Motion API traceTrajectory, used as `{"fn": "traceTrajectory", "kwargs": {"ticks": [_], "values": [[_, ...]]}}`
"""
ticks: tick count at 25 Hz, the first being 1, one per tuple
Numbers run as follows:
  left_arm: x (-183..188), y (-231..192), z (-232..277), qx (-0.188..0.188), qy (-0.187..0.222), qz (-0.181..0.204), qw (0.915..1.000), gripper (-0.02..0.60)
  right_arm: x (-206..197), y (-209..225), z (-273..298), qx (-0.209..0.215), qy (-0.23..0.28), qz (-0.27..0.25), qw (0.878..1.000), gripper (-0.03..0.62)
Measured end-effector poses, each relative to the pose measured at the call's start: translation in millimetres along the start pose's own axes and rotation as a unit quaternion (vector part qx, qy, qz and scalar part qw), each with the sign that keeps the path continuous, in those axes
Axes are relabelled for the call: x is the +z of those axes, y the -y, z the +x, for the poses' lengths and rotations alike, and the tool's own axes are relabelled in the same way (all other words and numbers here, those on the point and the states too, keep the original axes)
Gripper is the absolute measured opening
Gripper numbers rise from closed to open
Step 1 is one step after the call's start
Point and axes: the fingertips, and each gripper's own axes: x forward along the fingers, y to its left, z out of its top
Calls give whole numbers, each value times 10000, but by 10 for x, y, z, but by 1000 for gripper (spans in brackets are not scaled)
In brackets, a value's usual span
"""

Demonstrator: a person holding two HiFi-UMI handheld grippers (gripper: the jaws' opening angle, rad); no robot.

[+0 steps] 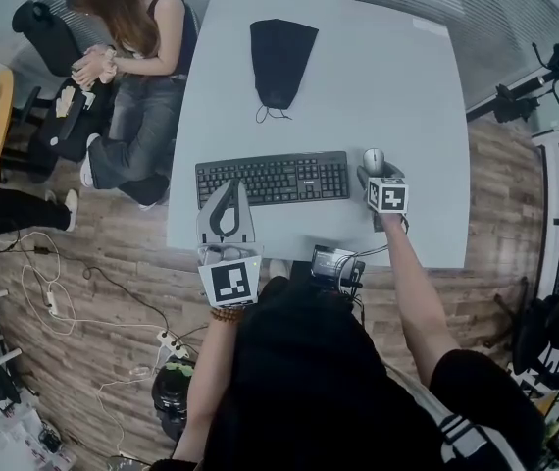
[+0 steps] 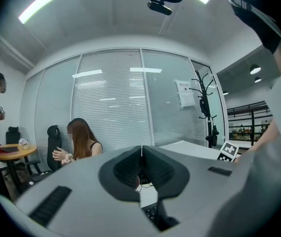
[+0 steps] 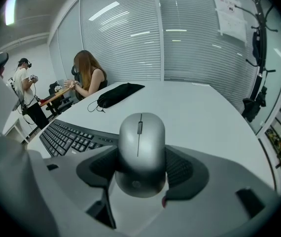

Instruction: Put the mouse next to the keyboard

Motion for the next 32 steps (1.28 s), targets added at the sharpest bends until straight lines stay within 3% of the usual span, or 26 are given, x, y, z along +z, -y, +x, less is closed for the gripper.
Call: {"fn": "traceTrajectory", "kwargs": {"ticks": [11,32], "values": [[-77,36,2,1,-82,-5,10000,15,-266,75,177,-66,-438,37,9990,293],[-143,69,-20,51,-164,40,9998,15,-421,78,353,-11,-734,206,9971,293]]}}
